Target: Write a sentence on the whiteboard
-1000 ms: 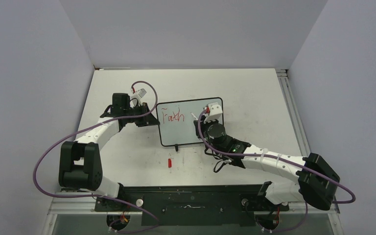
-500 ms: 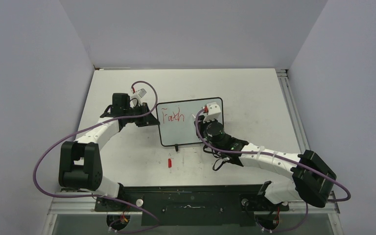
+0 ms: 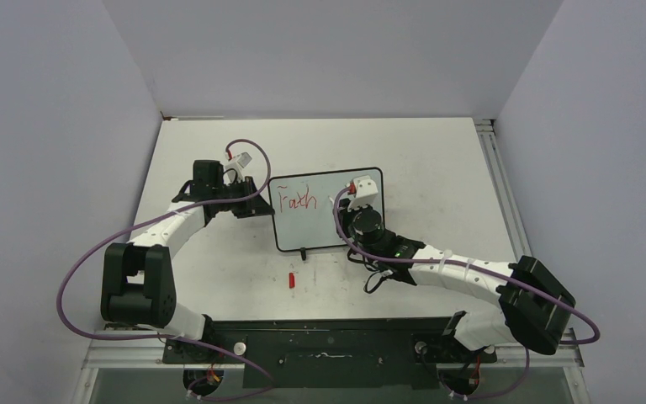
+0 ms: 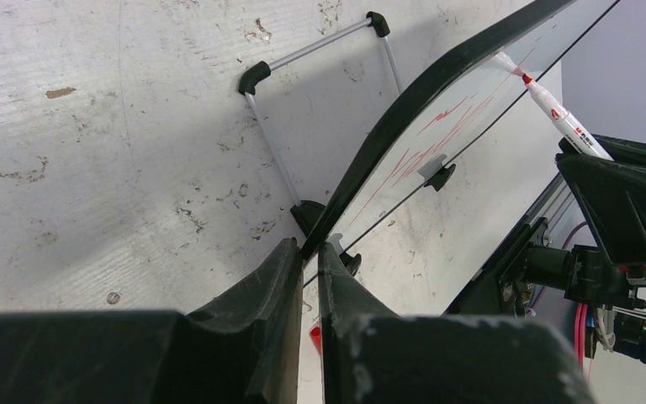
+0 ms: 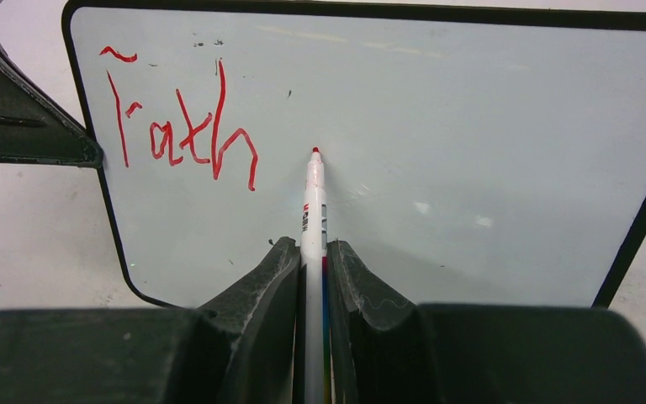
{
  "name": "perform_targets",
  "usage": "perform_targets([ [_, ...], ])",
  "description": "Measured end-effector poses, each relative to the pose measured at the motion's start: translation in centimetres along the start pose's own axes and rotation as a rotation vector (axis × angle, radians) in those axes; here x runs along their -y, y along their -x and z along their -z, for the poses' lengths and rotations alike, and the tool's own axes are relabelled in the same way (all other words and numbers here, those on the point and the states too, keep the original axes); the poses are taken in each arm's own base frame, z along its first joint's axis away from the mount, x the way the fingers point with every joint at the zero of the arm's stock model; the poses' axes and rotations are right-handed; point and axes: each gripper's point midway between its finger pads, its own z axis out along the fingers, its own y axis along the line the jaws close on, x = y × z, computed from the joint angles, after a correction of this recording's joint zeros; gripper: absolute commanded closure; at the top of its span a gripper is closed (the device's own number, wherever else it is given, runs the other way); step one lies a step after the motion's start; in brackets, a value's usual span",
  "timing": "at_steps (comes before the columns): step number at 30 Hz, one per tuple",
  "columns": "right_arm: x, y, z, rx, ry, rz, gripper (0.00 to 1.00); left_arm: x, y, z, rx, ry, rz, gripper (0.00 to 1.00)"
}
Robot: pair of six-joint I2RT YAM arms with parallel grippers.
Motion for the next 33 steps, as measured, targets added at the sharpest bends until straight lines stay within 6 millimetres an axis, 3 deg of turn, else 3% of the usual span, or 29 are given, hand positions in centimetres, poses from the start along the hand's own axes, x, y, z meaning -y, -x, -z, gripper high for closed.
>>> perform_targets([
  [18,-0.3,-2.3,0.7,-0.043,0.007,-0.027,0.95,0.0,0.0,0.0,0.0,0.001,0.0,0.92],
  [24,-0.2,-1.9,1.1,-0.036,0.005,-0.018,0.95,0.0,0.0,0.0,0.0,0.0,0.0,0.92],
  [33,-0.5,0.4,1.1,0.015,-0.001,-0.006,0.95,0.0,0.0,0.0,0.0,0.0,0.0,0.92],
])
